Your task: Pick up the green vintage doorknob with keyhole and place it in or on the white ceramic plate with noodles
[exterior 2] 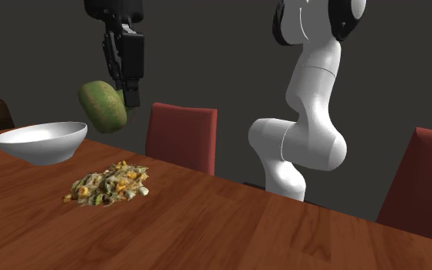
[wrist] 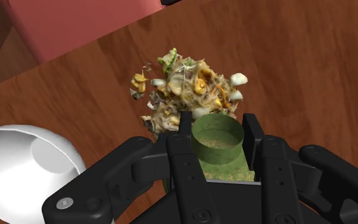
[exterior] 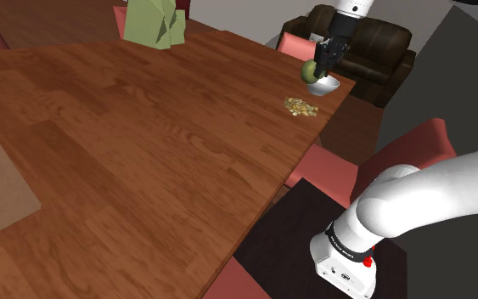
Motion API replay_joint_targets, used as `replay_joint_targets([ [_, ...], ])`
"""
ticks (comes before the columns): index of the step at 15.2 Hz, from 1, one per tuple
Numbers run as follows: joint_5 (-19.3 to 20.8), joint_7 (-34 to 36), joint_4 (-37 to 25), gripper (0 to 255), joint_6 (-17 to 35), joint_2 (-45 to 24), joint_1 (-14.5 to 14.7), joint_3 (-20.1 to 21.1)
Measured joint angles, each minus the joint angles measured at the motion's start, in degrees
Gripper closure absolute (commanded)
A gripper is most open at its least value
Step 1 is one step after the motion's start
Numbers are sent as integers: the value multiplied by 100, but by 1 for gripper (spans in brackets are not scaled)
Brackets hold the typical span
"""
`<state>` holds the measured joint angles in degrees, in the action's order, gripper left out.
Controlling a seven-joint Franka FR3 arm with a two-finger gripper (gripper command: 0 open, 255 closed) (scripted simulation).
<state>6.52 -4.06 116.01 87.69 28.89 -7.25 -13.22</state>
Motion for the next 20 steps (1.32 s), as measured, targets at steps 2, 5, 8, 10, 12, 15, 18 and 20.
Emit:
replay_joint_targets([
  [2, 61, -223, -77, 255, 49, -110, -53, -181],
  [5, 96, -275, 145, 255, 251, -84, -77, -239],
  [8, 116, -267, 421, 255, 482, -40, -88, -256],
  [10, 123, -253, 578, 255, 625, -26, -91, -262],
  [12, 138, -253, 758, 255, 788, -8, -101, -281],
  [15, 163, -256, 1020, 255, 1025, 18, -117, -311],
  [18, 164, -230, 1118, 255, 1103, 38, -114, -299],
  [20, 167, -232, 1129, 255, 1110, 42, -116, -302],
])
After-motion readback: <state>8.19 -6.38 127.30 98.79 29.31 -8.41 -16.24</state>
